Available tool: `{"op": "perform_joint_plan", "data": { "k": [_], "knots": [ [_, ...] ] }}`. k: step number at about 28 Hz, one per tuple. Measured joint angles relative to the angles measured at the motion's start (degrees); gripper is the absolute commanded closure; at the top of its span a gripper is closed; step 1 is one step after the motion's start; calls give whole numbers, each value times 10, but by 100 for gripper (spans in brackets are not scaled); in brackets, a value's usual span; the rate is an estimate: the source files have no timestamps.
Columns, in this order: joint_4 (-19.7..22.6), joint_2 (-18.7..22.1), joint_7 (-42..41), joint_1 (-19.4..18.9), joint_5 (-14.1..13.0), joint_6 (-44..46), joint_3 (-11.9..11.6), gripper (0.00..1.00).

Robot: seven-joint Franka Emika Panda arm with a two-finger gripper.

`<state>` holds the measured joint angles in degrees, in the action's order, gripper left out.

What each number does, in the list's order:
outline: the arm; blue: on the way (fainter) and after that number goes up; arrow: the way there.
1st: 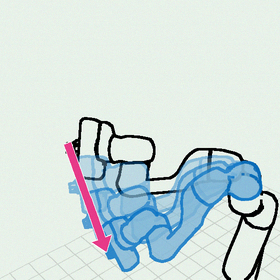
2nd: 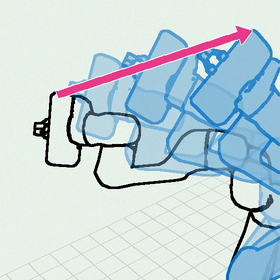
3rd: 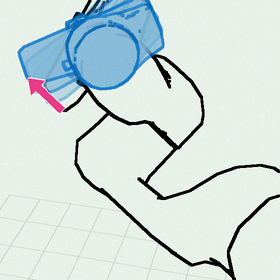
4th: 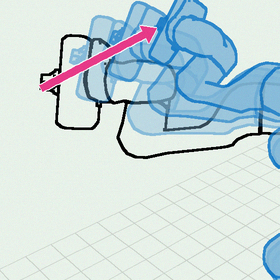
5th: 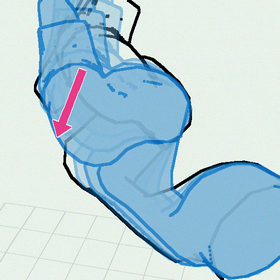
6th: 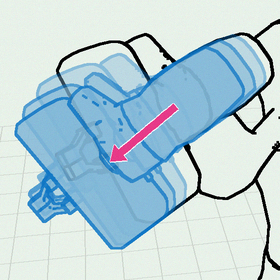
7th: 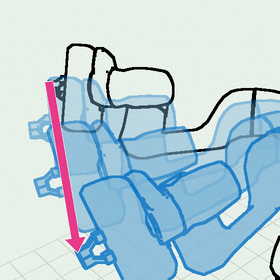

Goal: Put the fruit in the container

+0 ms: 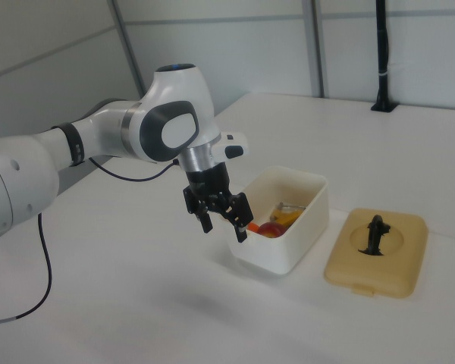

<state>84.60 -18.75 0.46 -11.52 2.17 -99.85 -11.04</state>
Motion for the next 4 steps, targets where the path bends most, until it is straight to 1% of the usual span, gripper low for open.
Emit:
{"op": "perform_joint_plan", "data": {
  "k": [4],
  "knots": [
    [0, 0, 0, 0, 0, 0, 0, 0]
  ]
}}
